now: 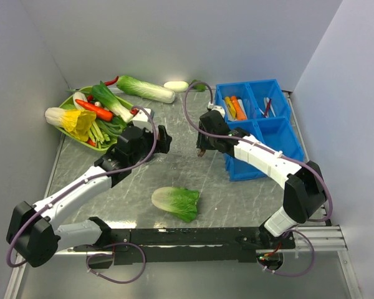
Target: Prepare toiletry sets of a toothbrush and toothpaste on the tray
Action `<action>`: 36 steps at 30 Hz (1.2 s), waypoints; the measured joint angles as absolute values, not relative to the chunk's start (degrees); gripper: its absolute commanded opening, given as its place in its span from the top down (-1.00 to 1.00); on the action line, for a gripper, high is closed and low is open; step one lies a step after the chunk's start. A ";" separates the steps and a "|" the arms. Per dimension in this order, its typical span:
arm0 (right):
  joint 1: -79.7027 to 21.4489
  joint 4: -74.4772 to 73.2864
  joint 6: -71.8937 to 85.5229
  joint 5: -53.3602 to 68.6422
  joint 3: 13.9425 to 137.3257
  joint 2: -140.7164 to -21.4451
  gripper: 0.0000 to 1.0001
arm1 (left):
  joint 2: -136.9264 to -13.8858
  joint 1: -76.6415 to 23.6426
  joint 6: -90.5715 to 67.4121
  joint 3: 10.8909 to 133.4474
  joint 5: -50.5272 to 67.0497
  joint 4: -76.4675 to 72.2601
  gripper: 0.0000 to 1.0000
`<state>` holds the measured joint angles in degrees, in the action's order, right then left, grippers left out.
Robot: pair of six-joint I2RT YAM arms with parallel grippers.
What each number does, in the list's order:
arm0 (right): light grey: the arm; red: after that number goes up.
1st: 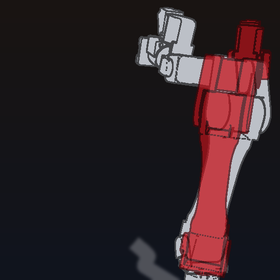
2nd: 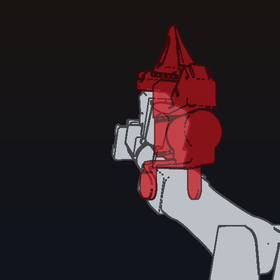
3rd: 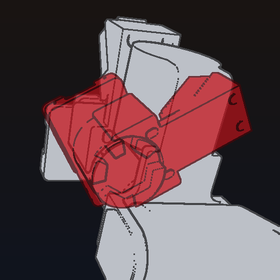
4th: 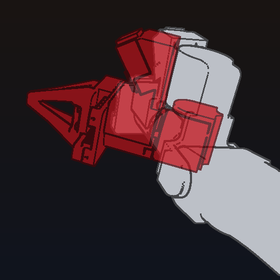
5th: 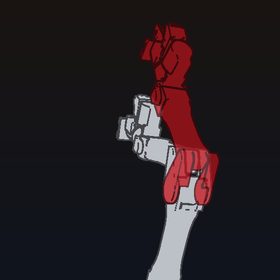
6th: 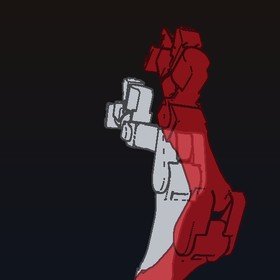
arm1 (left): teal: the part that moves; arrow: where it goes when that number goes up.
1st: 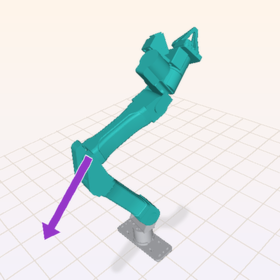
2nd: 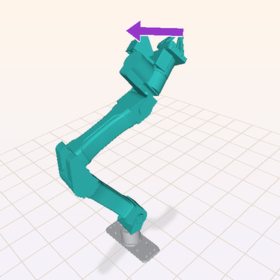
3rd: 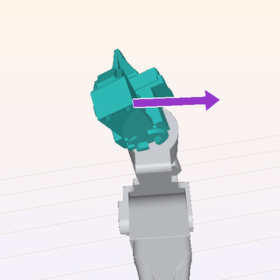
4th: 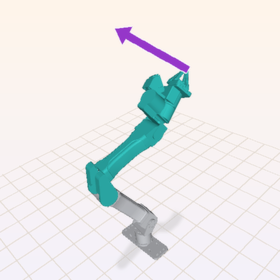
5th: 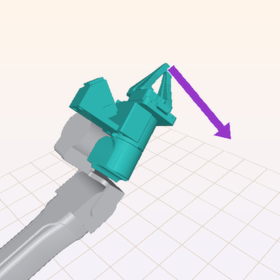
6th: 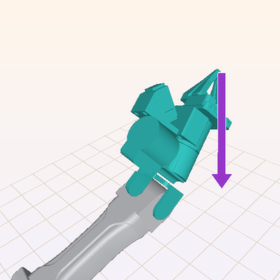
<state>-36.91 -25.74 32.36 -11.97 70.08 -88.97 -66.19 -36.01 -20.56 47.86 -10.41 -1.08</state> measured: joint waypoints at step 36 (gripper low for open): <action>-32.21 -36.14 19.05 0.38 85.45 -106.56 1.00 | -50.48 -36.01 -14.26 44.21 -16.84 -6.11 -0.93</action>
